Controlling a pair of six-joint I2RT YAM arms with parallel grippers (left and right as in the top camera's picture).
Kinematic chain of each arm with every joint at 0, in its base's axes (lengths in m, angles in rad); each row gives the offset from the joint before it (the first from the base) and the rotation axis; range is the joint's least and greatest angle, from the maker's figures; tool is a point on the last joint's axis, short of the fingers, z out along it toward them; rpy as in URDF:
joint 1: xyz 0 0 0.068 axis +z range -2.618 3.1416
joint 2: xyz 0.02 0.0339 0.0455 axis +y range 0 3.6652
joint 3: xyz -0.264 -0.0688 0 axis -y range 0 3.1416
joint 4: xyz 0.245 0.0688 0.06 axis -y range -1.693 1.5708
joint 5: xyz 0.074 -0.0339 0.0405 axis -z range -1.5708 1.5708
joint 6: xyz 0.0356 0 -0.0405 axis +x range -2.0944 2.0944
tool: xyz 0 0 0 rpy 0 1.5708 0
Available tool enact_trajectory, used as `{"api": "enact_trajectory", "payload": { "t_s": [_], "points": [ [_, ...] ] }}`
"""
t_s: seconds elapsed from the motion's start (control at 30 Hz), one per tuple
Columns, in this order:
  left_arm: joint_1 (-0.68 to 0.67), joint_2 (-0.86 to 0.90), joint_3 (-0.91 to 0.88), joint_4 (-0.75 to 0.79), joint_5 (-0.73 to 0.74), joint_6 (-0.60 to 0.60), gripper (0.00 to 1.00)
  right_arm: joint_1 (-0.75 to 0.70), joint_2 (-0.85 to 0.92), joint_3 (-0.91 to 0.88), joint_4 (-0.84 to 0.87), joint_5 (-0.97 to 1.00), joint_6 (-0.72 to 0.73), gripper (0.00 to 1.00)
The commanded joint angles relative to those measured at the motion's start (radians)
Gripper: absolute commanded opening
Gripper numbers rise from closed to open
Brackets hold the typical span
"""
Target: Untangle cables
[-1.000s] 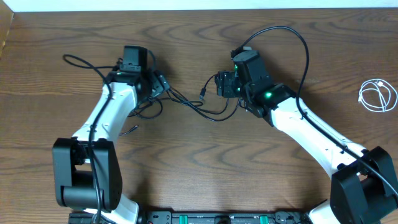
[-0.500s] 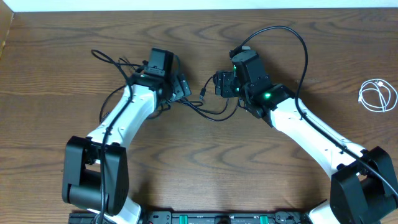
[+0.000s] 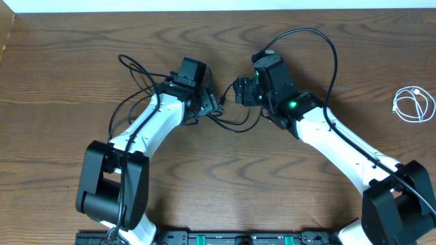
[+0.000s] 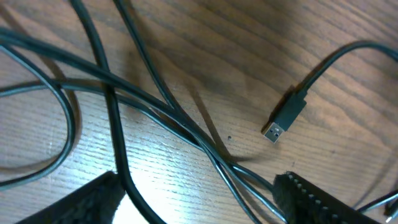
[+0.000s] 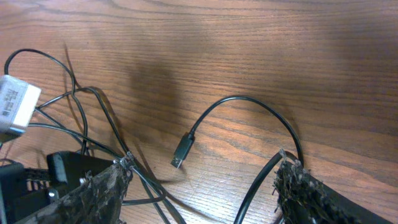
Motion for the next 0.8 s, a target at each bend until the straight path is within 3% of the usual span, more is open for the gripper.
{"api": "enact_trajectory", "payload": {
  "t_s": [0.0,0.27,0.43,0.57,0.77],
  "points": [
    [-0.004,0.013,0.005,0.002,-0.002,-0.009,0.71,0.003,0.002,0.013,-0.002,0.019,0.011,0.74],
    [-0.003,0.013,0.005,0.006,-0.007,-0.008,0.49,0.003,0.002,0.013,-0.006,0.019,0.011,0.74],
    [-0.003,0.013,0.005,0.006,-0.007,-0.004,0.3,0.003,0.002,0.013,-0.026,0.019,0.011,0.75],
    [-0.002,0.012,0.005,0.02,-0.014,0.045,0.13,0.003,0.003,0.013,-0.024,0.019,0.011,0.67],
    [0.0,0.012,0.005,0.035,-0.013,0.102,0.07,0.013,0.006,0.007,-0.025,0.018,0.011,0.52]
  ]
}}
